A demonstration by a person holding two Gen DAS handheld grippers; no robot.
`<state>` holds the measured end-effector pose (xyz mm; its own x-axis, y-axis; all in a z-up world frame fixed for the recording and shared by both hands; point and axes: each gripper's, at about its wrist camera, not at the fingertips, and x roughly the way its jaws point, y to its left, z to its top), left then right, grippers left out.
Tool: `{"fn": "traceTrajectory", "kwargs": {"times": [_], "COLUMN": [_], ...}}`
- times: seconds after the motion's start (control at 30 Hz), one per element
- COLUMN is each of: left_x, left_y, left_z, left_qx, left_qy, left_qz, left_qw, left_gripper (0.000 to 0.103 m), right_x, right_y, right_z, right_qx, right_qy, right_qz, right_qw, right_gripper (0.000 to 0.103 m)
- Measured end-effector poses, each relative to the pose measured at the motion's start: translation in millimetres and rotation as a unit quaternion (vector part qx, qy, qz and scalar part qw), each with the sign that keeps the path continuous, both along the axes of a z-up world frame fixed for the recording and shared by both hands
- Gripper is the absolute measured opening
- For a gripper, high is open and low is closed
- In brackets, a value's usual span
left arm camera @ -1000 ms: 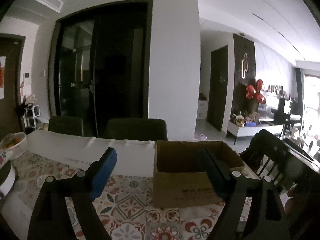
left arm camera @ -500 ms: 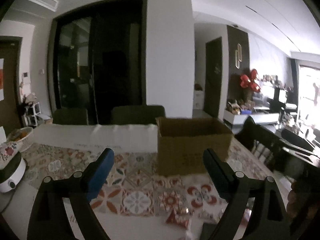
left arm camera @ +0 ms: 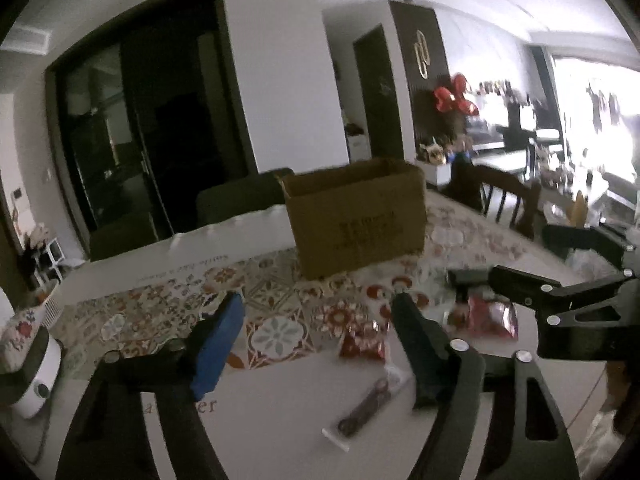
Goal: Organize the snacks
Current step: 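Grasp the white stick snack with the left tool while the right tool grasps the clear packet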
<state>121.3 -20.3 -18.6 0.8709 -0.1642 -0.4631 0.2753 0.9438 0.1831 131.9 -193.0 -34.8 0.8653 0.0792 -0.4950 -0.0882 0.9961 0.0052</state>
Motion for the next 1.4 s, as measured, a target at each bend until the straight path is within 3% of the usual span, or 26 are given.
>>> {"fn": "traceTrajectory", "kwargs": {"times": [0.2, 0.47, 0.63, 0.97, 1.27, 1.4], "left_x": [3, 25, 38, 54, 63, 59], "left_y": [-3, 0, -4, -11, -16, -18], "left_z": [-34, -76, -98, -116, -125, -125], "left_qx": [0.044, 0.038, 0.032, 0.011, -0.023, -0.025], "left_qy": [0.054, 0.142, 0.188, 0.233, 0.269, 0.268], "left_qz": [-0.032, -0.061, -0.079, -0.101, -0.105, -0.105], "left_qw": [0.9970, 0.9872, 0.9783, 0.9672, 0.9572, 0.9573], "left_gripper": [0.062, 0.056, 0.052, 0.046, 0.031, 0.025], "right_x": [-3, 12, 19, 21, 21, 20], "right_y": [-1, -2, -4, -2, -1, -1], "right_z": [-34, -83, -105, -116, -115, -115], "right_qx": [-0.020, -0.013, -0.005, 0.001, -0.005, 0.009], "right_qy": [0.084, 0.206, 0.260, 0.288, 0.287, 0.285], "right_qz": [-0.014, -0.017, -0.023, -0.021, -0.019, -0.006], "right_qw": [0.996, 0.978, 0.965, 0.957, 0.958, 0.959], "right_gripper": [0.083, 0.070, 0.064, 0.053, 0.029, 0.020]}}
